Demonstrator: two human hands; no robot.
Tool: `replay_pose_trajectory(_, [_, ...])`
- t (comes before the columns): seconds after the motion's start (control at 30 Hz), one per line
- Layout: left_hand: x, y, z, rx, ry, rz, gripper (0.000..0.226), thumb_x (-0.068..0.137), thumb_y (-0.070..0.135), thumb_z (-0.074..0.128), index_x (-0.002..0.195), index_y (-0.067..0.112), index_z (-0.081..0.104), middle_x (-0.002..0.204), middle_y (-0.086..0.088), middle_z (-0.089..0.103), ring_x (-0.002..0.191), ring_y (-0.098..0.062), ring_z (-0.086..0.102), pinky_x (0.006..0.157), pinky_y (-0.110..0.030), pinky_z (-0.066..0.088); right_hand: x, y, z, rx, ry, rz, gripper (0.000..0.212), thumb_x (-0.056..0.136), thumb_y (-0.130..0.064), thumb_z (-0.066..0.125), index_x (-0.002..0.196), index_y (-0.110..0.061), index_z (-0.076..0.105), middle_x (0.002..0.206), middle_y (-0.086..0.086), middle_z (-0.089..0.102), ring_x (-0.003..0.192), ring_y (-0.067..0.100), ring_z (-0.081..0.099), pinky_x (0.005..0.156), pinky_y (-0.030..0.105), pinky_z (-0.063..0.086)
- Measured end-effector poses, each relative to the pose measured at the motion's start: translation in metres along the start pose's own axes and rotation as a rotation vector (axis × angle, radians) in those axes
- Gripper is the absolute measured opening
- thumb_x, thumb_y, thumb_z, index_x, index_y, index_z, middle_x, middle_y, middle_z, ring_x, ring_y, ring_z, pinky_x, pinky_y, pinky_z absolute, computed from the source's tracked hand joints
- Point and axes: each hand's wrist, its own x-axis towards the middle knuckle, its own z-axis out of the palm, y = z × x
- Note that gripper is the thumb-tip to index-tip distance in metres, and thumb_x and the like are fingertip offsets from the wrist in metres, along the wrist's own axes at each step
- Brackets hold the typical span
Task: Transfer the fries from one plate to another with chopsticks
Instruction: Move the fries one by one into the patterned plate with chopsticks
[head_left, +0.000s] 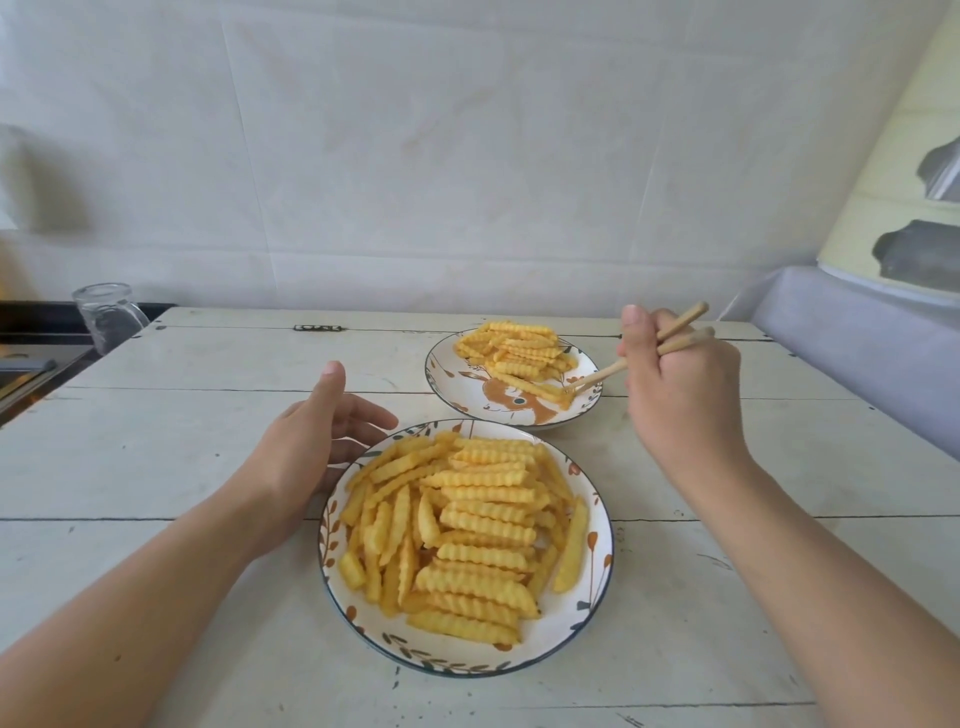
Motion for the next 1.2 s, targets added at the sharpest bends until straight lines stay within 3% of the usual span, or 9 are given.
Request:
replay_pose_trajectory(0.13, [0.0, -0.001, 0.0, 0.009, -0.001, 0.004, 0.08, 0.102, 0.072, 0.023, 0.095, 0.017, 0.081, 0.109, -0.02, 0.072, 0.089, -0.03, 0.067, 0.085, -0.048, 0.05, 0.0, 0.003, 0.004, -0.001, -0.048, 0.053, 0.067, 0.1, -0.053, 0.026, 0.074, -0.002, 0.06, 0.055, 0.01, 0.059, 0.059, 0.035, 0.058, 0.062, 0.046, 0.049])
replay_pose_trajectory(0.27, [-0.002, 0.0, -0.001, 0.013, 0.004, 0.007, 0.08, 0.102, 0.071, 0.022, 0.093, 0.017, 0.081, 0.111, -0.021, 0.072, 0.09, -0.03, 0.066, 0.085, -0.049, 0.05, 0.001, -0.002, -0.003, 0.133, -0.035, 0.201, 0.055, 0.1, -0.048, 0.034, 0.074, -0.011, 0.066, 0.055, -0.016, 0.054, 0.058, 0.026, 0.059, 0.068, 0.051, 0.053])
replay_pose_trajectory(0.37, [-0.002, 0.0, 0.0, 0.013, -0.001, 0.005, 0.08, 0.102, 0.071, 0.022, 0.093, 0.017, 0.081, 0.111, -0.022, 0.071, 0.089, -0.03, 0.067, 0.084, -0.049, 0.049, 0.007, -0.002, -0.016, 0.165, 0.058, 0.273, 0.049, 0.099, -0.051, 0.036, 0.068, -0.026, 0.064, 0.054, -0.015, 0.056, 0.058, 0.025, 0.061, 0.07, 0.051, 0.054])
replay_pose_trajectory(0.5, [-0.001, -0.001, -0.001, 0.013, -0.001, 0.004, 0.08, 0.102, 0.072, 0.023, 0.094, 0.017, 0.081, 0.11, -0.021, 0.072, 0.089, -0.03, 0.067, 0.085, -0.049, 0.05, 0.009, -0.005, -0.022, 0.177, 0.05, 0.265, 0.054, 0.098, -0.05, 0.041, 0.064, -0.015, 0.066, 0.046, -0.015, 0.053, 0.055, 0.02, 0.059, 0.067, 0.047, 0.054])
replay_pose_trajectory(0.67, [0.0, -0.002, -0.002, 0.022, -0.001, -0.001, 0.081, 0.099, 0.074, 0.023, 0.095, 0.018, 0.081, 0.108, -0.018, 0.073, 0.091, -0.03, 0.068, 0.086, -0.049, 0.05, 0.004, -0.011, -0.018, 0.125, -0.034, 0.088, 0.052, 0.1, -0.041, 0.041, 0.069, -0.009, 0.068, 0.048, -0.003, 0.056, 0.052, 0.028, 0.058, 0.06, 0.046, 0.051])
replay_pose_trajectory(0.8, [-0.001, 0.0, 0.0, 0.017, 0.004, -0.001, 0.08, 0.102, 0.072, 0.023, 0.094, 0.018, 0.081, 0.106, -0.018, 0.073, 0.091, -0.03, 0.068, 0.088, -0.051, 0.051, 0.005, -0.015, -0.019, 0.093, -0.098, 0.086, 0.055, 0.101, -0.041, 0.033, 0.075, -0.005, 0.066, 0.054, -0.015, 0.051, 0.062, 0.03, 0.062, 0.068, 0.046, 0.051])
replay_pose_trajectory(0.93, [-0.002, 0.002, 0.001, 0.004, 0.008, -0.003, 0.08, 0.103, 0.07, 0.023, 0.093, 0.017, 0.081, 0.106, -0.019, 0.073, 0.088, -0.03, 0.068, 0.085, -0.05, 0.051, 0.008, -0.013, -0.027, 0.138, 0.007, 0.175, 0.052, 0.101, -0.042, 0.033, 0.07, -0.012, 0.063, 0.056, -0.015, 0.053, 0.063, 0.025, 0.06, 0.07, 0.045, 0.051])
replay_pose_trajectory(1.07, [-0.004, 0.003, 0.002, -0.001, 0.005, -0.008, 0.08, 0.103, 0.07, 0.023, 0.093, 0.015, 0.081, 0.104, -0.018, 0.074, 0.086, -0.029, 0.069, 0.084, -0.049, 0.05, 0.011, -0.009, -0.033, 0.227, 0.142, 0.244, 0.049, 0.103, -0.044, 0.034, 0.065, -0.024, 0.06, 0.05, 0.001, 0.054, 0.053, 0.019, 0.056, 0.065, 0.044, 0.051])
replay_pose_trajectory(1.2, [-0.005, 0.004, 0.002, 0.003, 0.012, -0.008, 0.08, 0.104, 0.069, 0.022, 0.092, 0.015, 0.081, 0.104, -0.018, 0.074, 0.087, -0.03, 0.07, 0.087, -0.05, 0.052, 0.011, -0.008, -0.032, 0.241, 0.138, 0.253, 0.05, 0.103, -0.044, 0.036, 0.065, -0.025, 0.061, 0.049, 0.002, 0.053, 0.051, 0.017, 0.055, 0.063, 0.04, 0.049])
